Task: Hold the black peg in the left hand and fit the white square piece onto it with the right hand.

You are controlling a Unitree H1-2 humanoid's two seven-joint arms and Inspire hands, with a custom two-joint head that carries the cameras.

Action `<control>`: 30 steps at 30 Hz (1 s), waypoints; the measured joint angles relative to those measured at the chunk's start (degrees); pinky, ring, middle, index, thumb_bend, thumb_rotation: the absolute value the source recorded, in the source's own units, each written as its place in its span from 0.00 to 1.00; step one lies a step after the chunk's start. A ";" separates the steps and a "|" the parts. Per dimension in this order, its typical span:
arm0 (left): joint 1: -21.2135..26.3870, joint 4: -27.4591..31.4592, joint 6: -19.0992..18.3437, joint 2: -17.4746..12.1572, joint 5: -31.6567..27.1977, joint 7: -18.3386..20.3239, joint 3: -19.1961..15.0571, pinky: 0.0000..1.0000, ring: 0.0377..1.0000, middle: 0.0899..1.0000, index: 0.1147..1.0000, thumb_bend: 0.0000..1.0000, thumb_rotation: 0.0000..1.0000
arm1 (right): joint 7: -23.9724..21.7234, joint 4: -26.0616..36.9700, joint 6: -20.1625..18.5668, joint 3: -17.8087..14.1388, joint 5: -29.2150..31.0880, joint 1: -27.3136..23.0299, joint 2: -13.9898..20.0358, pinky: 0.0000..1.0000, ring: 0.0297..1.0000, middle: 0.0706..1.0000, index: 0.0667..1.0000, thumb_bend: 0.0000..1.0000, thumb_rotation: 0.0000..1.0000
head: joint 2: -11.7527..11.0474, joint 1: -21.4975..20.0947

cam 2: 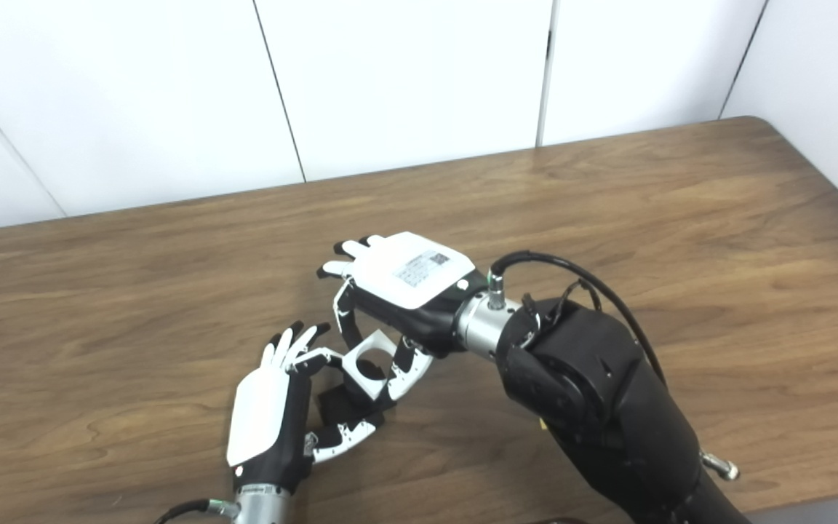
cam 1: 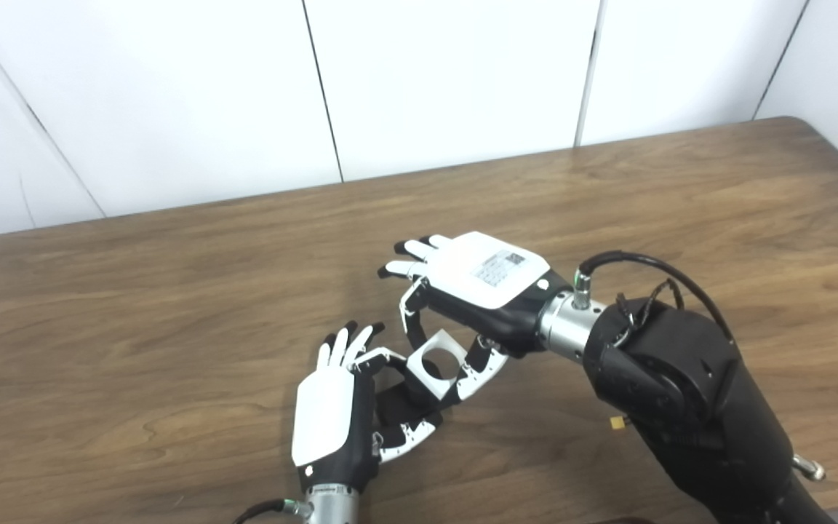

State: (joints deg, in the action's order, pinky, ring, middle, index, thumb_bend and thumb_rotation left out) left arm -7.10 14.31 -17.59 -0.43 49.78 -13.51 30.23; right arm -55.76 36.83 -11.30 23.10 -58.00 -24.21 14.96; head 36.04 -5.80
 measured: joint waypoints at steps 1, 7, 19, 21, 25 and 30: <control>0.01 -0.02 0.00 0.01 0.04 -0.01 0.01 1.00 0.97 0.88 0.42 0.52 0.08 | 0.00 -0.20 0.06 -0.04 -0.02 -0.01 -0.12 1.00 1.00 0.93 0.45 0.53 0.15 | 0.00 0.00; 0.02 -0.04 -0.01 0.08 0.19 -0.02 0.04 1.00 0.97 0.88 0.42 0.52 0.08 | -0.38 -0.96 0.12 -0.12 -1.01 -0.27 -1.51 1.00 1.00 0.93 0.45 0.53 0.15 | 0.09 0.00; 0.14 -0.03 -1.24 0.49 0.78 -0.09 0.44 1.00 0.98 0.89 0.42 0.52 0.08 | -0.44 -1.80 0.86 -0.06 -1.60 -0.67 -1.90 1.00 1.00 0.93 0.45 0.52 0.15 | 0.44 0.09; 0.17 -0.03 -1.38 0.59 0.81 -0.09 0.47 1.00 0.98 0.89 0.42 0.52 0.08 | -0.44 -2.01 0.86 -0.07 -1.50 -0.66 -1.90 1.00 1.00 0.93 0.45 0.52 0.15 | 0.44 0.26; 0.19 -0.03 -1.48 0.64 0.84 -0.09 0.50 1.00 0.98 0.89 0.42 0.52 0.08 | -0.44 -2.58 0.85 -0.07 -1.27 -0.60 -1.90 1.00 1.00 0.93 0.45 0.52 0.15 | 0.53 0.44; 0.20 -0.03 -1.51 0.65 0.85 -0.10 0.51 1.00 0.97 0.88 0.42 0.52 0.08 | -0.60 -2.63 0.84 0.17 -1.30 -0.52 -1.90 1.00 1.00 0.94 0.45 0.53 0.15 | 0.53 0.44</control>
State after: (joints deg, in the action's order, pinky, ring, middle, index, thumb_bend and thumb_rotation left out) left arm -6.90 14.28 -19.09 0.22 50.64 -13.61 30.74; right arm -56.37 34.20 -10.46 23.27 -59.29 -24.73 13.05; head 36.56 -5.36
